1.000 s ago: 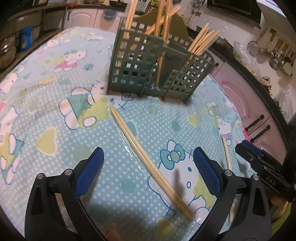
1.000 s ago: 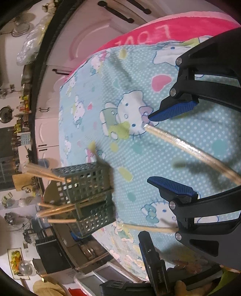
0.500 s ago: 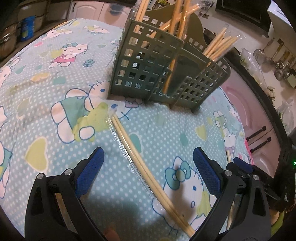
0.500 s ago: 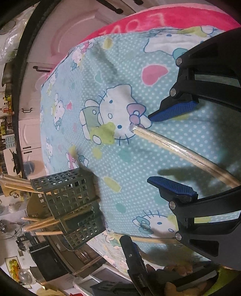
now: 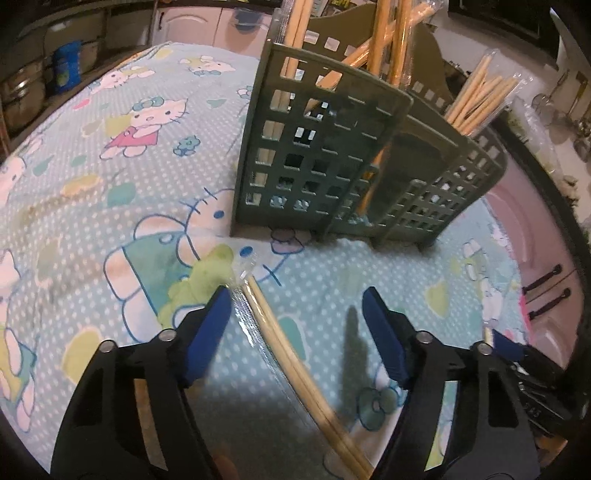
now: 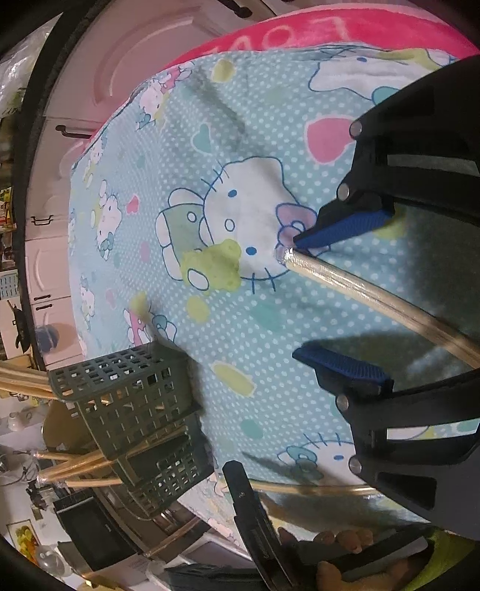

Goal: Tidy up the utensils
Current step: 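Lower both tools onto the last wrapped chopsticks lying on the cloth, then close the left tool on a wrapped chopstick while the right tool grasps another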

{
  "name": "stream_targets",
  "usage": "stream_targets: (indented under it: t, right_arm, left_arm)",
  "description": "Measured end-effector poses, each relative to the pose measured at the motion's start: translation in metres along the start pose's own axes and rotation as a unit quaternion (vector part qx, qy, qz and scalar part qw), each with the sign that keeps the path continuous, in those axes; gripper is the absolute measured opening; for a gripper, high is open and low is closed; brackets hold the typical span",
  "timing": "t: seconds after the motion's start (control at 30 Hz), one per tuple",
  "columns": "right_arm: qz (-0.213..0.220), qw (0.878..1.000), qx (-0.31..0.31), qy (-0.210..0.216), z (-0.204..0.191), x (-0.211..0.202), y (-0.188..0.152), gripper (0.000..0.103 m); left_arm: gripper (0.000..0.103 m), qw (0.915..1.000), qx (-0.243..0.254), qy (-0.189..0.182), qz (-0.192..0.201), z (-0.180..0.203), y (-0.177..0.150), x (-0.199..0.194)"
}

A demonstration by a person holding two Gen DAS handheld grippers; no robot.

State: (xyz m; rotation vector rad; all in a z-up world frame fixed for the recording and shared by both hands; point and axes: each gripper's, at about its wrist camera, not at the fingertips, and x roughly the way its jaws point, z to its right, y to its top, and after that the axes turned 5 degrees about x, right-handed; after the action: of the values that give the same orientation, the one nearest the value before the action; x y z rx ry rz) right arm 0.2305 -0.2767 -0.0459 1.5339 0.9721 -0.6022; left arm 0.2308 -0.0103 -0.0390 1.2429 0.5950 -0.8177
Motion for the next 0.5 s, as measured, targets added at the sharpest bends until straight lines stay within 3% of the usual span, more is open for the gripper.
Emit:
stream_targets:
  t: [0.17,0.23,0.37,0.5]
  right_arm:
    - [0.001,1.000,0.004,-0.013,0.004,0.004,0.005,0.032]
    - [0.004,1.000,0.003,-0.019,0.005,0.004,0.005,0.020]
    - [0.007,1.000,0.008,-0.012,0.008,0.002,0.006,0.015]
    - [0.012,1.000,0.010,0.006,0.007,-0.001,0.007,0.009]
  left_arm:
    - [0.042,0.9997,0.001,0.025,0.002,-0.002,0.007,0.005]
    - [0.035,0.9996,-0.010,0.026,0.006,-0.007,0.009,0.005]
    - [0.018,0.9994,-0.021,0.025,0.008,-0.017,0.011,0.006]
    - [0.010,0.9993,-0.032,0.016,0.007,-0.025,0.010,0.003]
